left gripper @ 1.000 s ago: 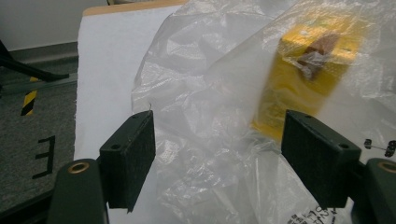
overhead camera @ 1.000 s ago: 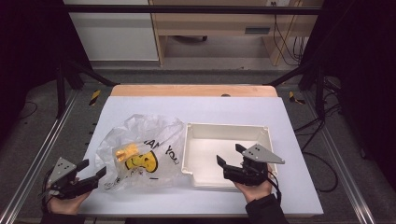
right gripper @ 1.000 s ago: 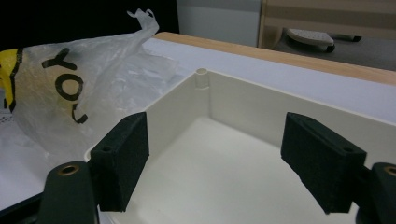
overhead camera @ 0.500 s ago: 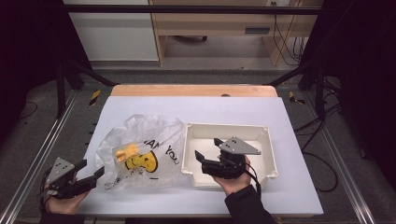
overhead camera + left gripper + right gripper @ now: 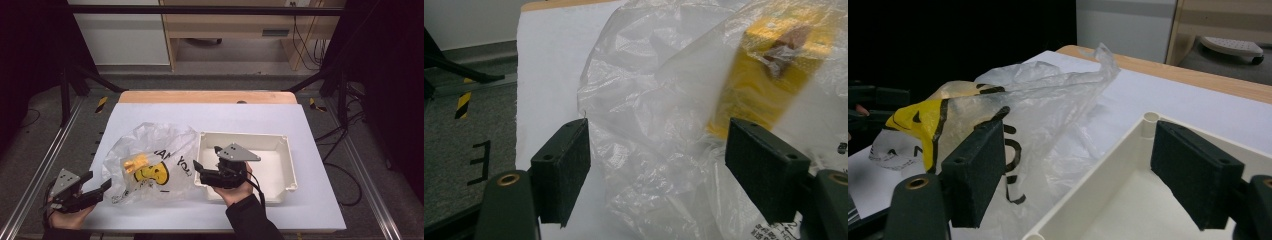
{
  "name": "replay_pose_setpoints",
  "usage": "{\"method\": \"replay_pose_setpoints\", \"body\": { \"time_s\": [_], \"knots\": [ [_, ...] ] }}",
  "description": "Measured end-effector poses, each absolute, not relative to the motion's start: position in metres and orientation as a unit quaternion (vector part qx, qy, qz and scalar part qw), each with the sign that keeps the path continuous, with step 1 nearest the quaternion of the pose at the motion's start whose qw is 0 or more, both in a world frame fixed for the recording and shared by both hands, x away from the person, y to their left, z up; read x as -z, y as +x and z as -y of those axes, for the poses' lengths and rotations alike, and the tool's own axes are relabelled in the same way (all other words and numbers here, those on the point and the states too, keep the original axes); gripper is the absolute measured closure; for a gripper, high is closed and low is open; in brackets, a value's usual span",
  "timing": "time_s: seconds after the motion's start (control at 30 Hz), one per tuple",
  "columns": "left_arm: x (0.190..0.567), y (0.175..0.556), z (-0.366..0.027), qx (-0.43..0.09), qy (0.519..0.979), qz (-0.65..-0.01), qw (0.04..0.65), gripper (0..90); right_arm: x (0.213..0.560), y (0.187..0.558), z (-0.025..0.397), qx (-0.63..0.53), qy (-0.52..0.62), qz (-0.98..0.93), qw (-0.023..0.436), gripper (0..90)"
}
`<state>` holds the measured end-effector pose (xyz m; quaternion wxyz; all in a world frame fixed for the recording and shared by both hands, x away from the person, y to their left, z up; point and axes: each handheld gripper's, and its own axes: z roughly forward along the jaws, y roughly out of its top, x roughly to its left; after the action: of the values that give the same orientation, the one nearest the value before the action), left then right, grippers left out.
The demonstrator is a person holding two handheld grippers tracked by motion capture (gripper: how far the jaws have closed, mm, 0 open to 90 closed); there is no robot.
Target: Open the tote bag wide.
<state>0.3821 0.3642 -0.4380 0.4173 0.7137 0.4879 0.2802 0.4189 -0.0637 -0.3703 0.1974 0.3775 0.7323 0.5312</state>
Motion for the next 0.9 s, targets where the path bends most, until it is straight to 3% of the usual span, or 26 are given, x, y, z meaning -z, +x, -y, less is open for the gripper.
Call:
{"method": "replay_pose_setpoints", "body": {
  "time_s": [0.9],
  "knots": [
    [0.437, 0.382, -0.367, -0.284, 0.71, -0.491, 0.417, 25.7, 0.395, 0.435, 0.008, -0.522, 0.378, -0.748, 0.156, 18.6]
  ]
}}
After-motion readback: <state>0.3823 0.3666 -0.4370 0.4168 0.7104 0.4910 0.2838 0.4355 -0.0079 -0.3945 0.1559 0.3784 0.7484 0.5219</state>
